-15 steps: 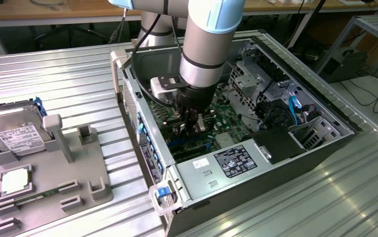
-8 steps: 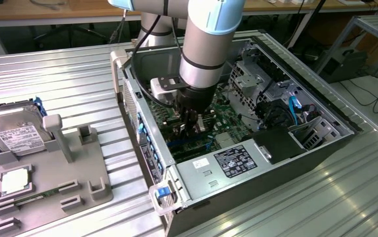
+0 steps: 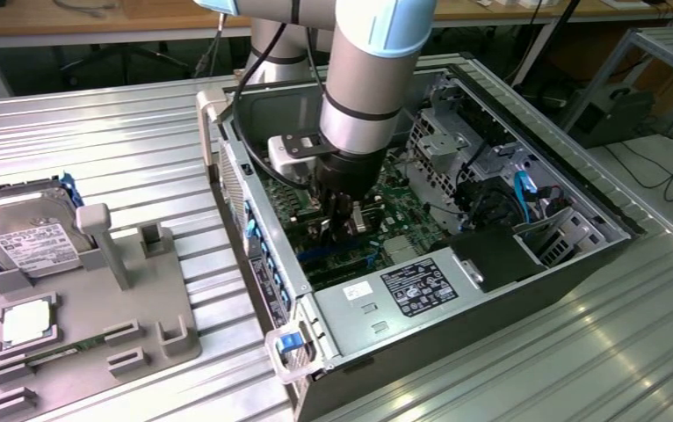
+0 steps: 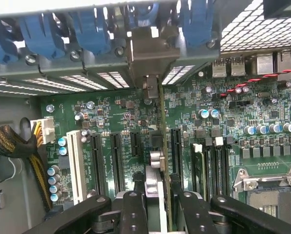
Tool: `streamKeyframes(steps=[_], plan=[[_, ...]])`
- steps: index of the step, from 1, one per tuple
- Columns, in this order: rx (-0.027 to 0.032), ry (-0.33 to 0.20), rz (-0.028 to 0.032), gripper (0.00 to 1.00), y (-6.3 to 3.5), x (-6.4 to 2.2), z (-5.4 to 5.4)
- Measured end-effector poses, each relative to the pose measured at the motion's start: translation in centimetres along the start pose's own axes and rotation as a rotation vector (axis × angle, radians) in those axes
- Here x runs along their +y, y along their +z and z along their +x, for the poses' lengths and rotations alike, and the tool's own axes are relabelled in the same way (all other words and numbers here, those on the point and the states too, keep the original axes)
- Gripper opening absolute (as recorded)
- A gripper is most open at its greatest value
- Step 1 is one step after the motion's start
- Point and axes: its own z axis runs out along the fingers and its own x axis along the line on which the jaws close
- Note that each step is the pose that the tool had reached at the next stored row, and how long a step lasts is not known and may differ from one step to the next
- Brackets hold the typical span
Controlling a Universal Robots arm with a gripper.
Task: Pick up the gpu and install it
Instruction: 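Insert the gpu into the slot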
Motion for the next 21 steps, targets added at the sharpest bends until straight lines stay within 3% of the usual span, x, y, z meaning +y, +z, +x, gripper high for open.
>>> streamKeyframes(steps=[21], plan=[[0.0000,-0.021,0.0003,0.30,0.16,0.30,0.17]])
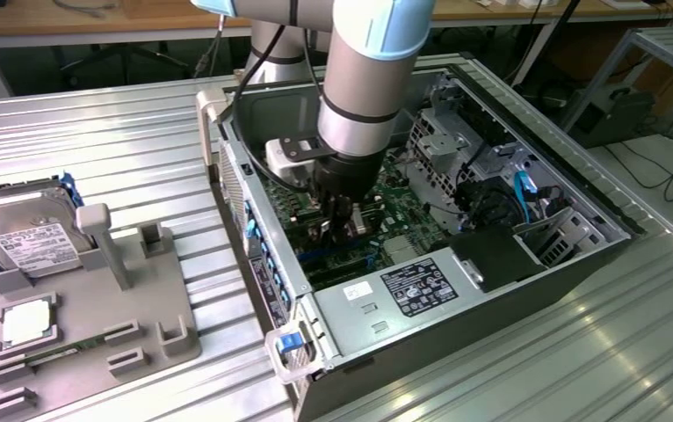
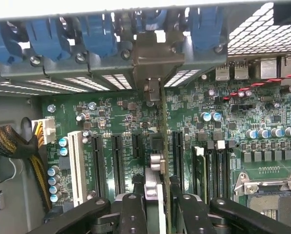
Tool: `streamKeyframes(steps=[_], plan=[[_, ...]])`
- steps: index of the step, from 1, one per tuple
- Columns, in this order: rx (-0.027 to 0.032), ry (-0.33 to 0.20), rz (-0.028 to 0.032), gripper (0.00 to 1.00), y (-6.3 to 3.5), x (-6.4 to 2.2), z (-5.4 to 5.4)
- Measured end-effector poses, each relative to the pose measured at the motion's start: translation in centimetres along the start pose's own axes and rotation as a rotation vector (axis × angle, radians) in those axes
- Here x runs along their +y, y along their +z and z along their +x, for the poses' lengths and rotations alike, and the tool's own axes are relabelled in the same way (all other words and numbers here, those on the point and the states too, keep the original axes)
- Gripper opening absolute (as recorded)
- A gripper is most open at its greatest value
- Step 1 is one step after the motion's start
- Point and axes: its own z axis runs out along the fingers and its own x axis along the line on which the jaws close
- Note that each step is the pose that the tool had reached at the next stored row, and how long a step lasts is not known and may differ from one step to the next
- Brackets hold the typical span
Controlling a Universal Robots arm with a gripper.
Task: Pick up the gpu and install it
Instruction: 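Insert the gpu into the slot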
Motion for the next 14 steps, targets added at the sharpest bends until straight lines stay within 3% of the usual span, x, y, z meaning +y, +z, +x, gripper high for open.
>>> streamKeyframes(steps=[14], plan=[[-0.0019,-0.008,-0.0018,0.30,0.56,0.05,-0.03]])
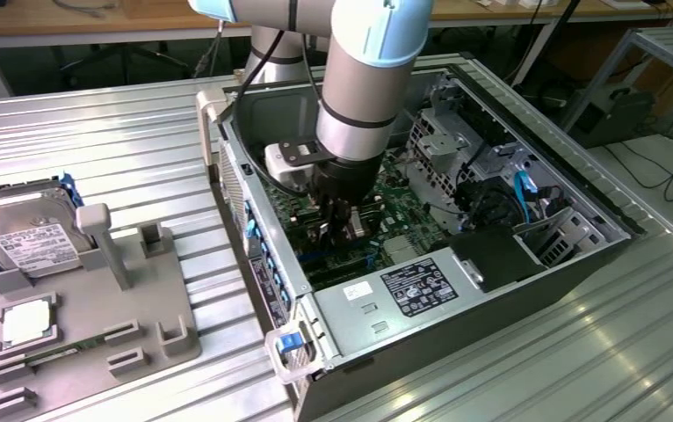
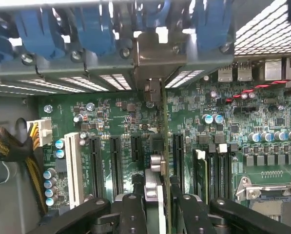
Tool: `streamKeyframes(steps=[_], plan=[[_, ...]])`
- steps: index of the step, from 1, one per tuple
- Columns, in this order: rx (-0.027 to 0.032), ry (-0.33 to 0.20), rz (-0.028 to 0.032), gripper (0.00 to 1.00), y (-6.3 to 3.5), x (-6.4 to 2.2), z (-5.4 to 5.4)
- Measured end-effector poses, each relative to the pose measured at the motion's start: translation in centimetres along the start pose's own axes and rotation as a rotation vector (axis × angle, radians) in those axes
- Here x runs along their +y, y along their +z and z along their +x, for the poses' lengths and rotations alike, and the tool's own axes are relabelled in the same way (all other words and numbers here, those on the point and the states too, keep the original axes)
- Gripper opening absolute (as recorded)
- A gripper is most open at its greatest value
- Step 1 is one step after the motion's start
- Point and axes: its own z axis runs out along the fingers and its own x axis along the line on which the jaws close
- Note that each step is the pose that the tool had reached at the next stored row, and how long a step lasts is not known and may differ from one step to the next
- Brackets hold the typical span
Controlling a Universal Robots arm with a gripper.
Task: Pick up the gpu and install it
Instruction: 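Insert the gpu into the slot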
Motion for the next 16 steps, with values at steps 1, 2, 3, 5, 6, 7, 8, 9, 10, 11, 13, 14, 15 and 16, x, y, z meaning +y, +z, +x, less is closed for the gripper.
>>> streamKeyframes(steps=[1,2,3,5,6,7,8,9,10,11,13,14,15,16], plan=[[0.0000,0.000,0.0000,0.30,0.00,0.00,0.00],[0.0000,0.000,0.0000,0.30,0.00,0.00,0.00],[0.0000,0.000,0.0000,0.30,0.00,0.00,0.00],[0.0000,0.000,0.0000,0.30,0.00,0.00,0.00],[0.0000,0.000,0.0000,0.30,0.00,0.00,0.00],[0.0000,0.000,0.0000,0.30,0.00,0.00,0.00],[0.0000,0.000,0.0000,0.30,0.00,0.00,0.00],[0.0000,0.000,0.0000,0.30,0.00,0.00,0.00],[0.0000,0.000,0.0000,0.30,0.00,0.00,0.00],[0.0000,0.000,0.0001,0.30,0.00,0.02,0.00],[0.0004,0.000,-0.0001,0.30,0.11,0.04,0.01],[0.0011,0.000,-0.0004,0.30,0.26,0.05,0.01],[0.0012,0.000,-0.0006,0.30,0.34,0.05,0.02],[0.0010,0.000,-0.0005,0.30,0.35,0.05,0.01]])
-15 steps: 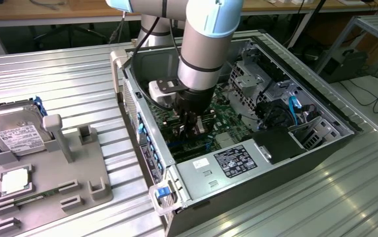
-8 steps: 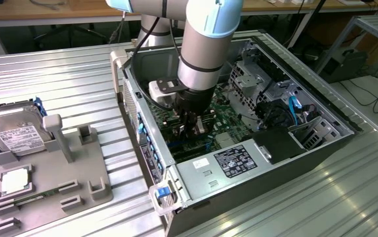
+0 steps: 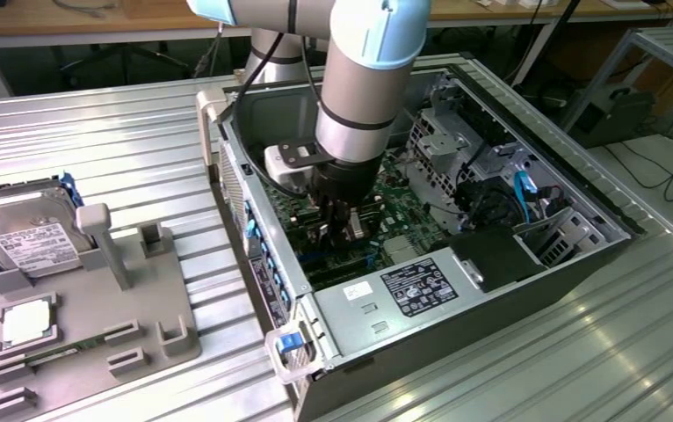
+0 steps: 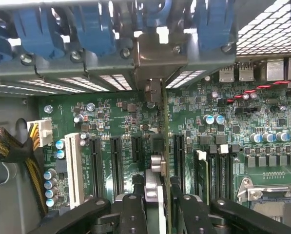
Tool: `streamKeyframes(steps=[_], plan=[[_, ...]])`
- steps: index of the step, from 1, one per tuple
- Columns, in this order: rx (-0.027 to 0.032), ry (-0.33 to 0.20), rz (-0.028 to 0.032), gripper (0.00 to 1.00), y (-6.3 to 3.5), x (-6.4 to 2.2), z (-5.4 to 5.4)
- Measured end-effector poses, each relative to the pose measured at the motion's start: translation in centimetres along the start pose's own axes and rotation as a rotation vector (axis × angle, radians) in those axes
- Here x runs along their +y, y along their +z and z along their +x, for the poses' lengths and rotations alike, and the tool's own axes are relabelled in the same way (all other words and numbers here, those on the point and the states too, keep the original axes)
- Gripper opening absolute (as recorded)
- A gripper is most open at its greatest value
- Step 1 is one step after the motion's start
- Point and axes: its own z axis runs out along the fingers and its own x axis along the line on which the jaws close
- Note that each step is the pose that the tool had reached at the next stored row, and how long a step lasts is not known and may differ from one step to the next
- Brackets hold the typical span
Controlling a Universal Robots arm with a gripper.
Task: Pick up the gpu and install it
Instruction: 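Insert the gpu into the slot, then press down on the gpu until it lock into place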
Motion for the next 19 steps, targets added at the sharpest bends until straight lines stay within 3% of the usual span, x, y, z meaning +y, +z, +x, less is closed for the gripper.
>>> streamKeyframes(steps=[7,8,9,10,11,12,14,15,18,19], plan=[[-0.0009,0.000,0.0005,0.30,0.04,-0.01,0.0],[-0.0008,0.000,0.0007,0.37,-0.87,0.00,0.0],[-0.0010,0.000,0.0017,0.37,-2.49,0.02,0.0],[-0.0011,0.000,0.0022,0.37,-3.18,0.03,0.0],[-0.0011,0.000,0.0037,0.37,-4.93,0.05,0.0],[-0.0013,0.000,0.0050,0.37,-6.07,0.06,0.0],[-0.0012,0.000,0.0050,0.23,-6.08,0.06,0.0],[-0.0012,0.000,0.0050,0.11,-6.08,0.06,0.0],[-0.0014,0.000,0.0052,0.11,-6.07,0.32,0.0],[-0.0008,-0.015,0.0024,0.11,-6.04,1.32,0.1]])
